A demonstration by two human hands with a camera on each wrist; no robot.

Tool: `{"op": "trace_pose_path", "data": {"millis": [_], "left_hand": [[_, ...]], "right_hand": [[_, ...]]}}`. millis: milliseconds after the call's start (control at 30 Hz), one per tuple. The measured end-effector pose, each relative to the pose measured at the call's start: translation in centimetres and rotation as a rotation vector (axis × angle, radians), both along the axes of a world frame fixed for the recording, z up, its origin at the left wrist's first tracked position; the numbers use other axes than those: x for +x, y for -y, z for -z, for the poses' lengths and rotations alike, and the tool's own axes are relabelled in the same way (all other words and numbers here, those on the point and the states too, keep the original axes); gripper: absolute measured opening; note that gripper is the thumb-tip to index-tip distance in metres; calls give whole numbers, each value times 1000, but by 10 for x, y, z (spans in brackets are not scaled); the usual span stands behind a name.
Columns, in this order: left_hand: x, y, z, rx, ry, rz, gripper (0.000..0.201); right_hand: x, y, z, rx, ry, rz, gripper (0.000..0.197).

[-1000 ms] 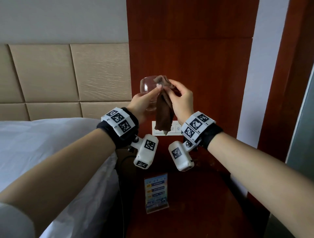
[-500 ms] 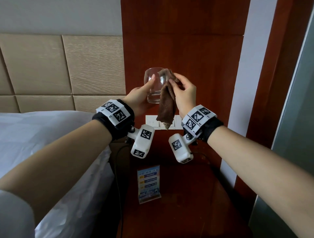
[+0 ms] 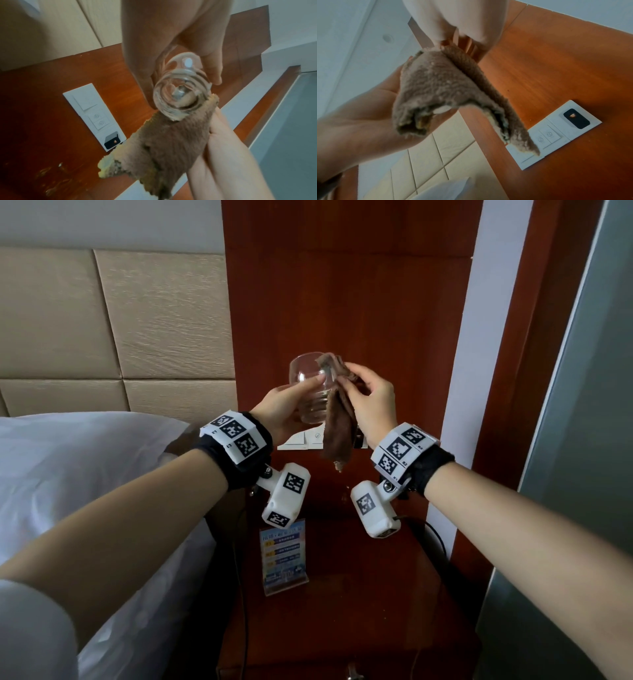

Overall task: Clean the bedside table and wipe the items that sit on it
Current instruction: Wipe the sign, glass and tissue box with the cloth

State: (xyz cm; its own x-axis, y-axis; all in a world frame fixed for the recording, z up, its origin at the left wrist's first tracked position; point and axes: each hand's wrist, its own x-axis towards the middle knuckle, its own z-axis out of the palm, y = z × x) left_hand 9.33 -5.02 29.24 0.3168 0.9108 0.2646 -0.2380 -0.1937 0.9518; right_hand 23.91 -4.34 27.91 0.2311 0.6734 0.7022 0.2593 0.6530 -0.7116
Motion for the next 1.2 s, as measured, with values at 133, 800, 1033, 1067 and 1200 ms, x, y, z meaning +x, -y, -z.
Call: {"op": "trace_pose_path", "data": {"millis": [133, 800, 1033, 1067, 1200], "left_hand": [[7, -2, 8, -34, 2, -5, 35], [62, -20, 227, -229, -387, -196, 83], [56, -17, 314, -306, -641, -257, 91], [54, -16, 320, -306, -645, -276, 91], [47, -13, 337, -270, -628, -310, 98]], "right_hand": [[17, 5, 18, -24, 104, 68, 30], [96, 2, 157, -421, 235, 324, 26], [102, 6, 197, -493, 263, 290, 25], [102, 7, 203, -508, 273, 283, 25], [103, 6, 222, -557, 284, 271, 24]]}}
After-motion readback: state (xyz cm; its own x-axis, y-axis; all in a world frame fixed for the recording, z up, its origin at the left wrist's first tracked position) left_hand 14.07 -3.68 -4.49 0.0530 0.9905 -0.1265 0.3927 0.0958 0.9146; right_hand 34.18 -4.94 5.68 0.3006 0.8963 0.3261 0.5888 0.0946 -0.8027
